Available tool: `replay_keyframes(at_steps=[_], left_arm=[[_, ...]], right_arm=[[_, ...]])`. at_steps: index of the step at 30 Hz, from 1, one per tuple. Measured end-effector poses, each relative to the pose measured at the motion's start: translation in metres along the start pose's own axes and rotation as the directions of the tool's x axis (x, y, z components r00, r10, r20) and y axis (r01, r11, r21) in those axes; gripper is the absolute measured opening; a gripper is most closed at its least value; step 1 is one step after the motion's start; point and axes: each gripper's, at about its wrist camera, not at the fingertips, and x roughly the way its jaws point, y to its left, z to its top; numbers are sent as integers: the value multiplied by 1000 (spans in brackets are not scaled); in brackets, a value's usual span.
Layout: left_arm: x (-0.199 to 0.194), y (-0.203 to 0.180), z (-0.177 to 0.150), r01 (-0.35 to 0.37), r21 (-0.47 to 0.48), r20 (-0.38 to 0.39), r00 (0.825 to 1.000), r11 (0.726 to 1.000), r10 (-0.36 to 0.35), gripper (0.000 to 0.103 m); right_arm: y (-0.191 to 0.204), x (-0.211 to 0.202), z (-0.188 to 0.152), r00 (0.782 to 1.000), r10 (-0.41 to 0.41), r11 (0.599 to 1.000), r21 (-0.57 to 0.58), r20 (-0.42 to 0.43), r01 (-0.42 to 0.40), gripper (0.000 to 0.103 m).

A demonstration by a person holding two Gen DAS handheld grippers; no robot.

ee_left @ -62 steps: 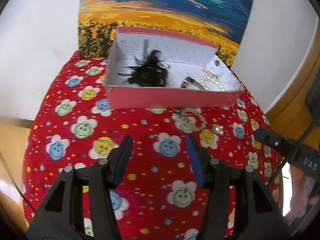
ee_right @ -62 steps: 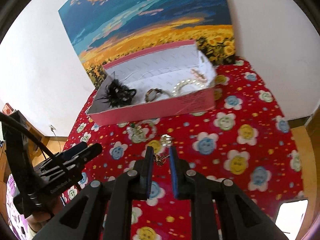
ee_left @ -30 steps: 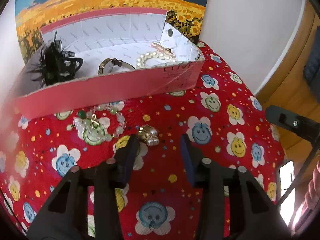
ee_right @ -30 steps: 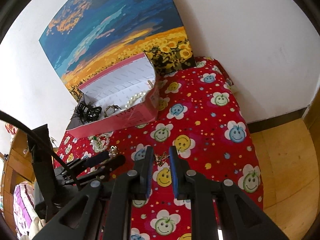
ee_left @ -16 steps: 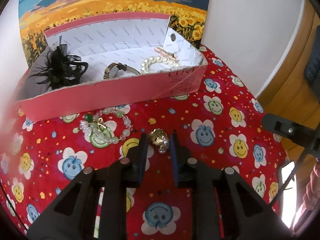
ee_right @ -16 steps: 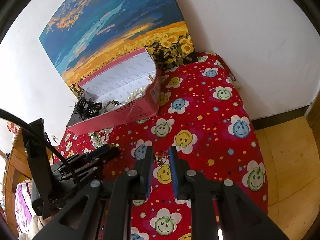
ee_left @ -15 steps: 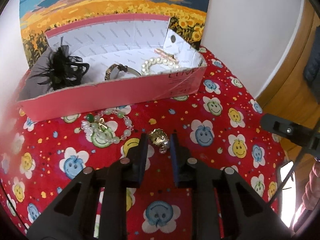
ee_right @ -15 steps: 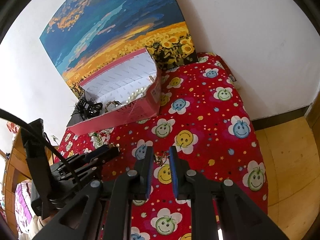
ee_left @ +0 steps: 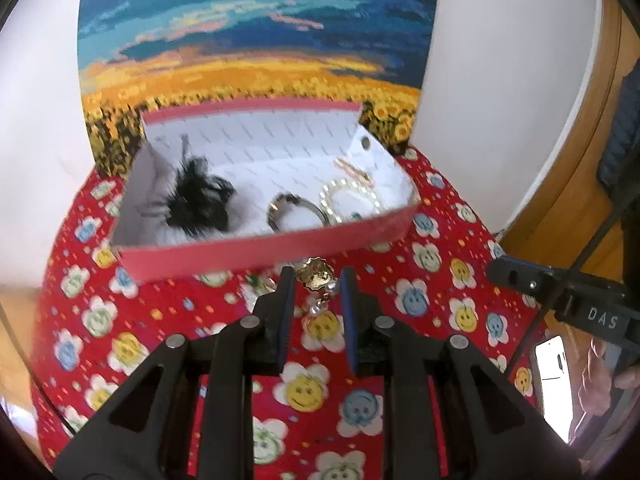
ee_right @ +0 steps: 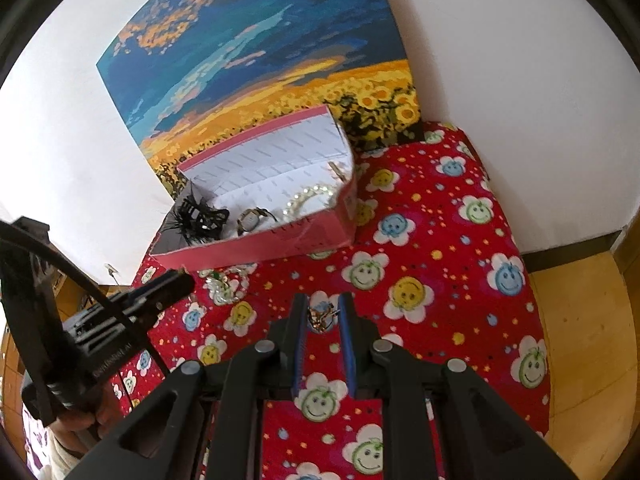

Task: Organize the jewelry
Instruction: 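Carry both earrings into the pink box and open both grippers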

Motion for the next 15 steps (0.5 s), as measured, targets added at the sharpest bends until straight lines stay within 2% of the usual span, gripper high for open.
replay_keyframes(at_steps=[7,15], left_arm=[[4,15,21,-18,2,28,999,1000,18,15],[31,33,39,-45,-4,25,999,999,45,15]], right_arm=[[16,8,18,1000,-10,999,-37,3,10,17],[28,25,42,1000,4,998,-58,7,-4,17]])
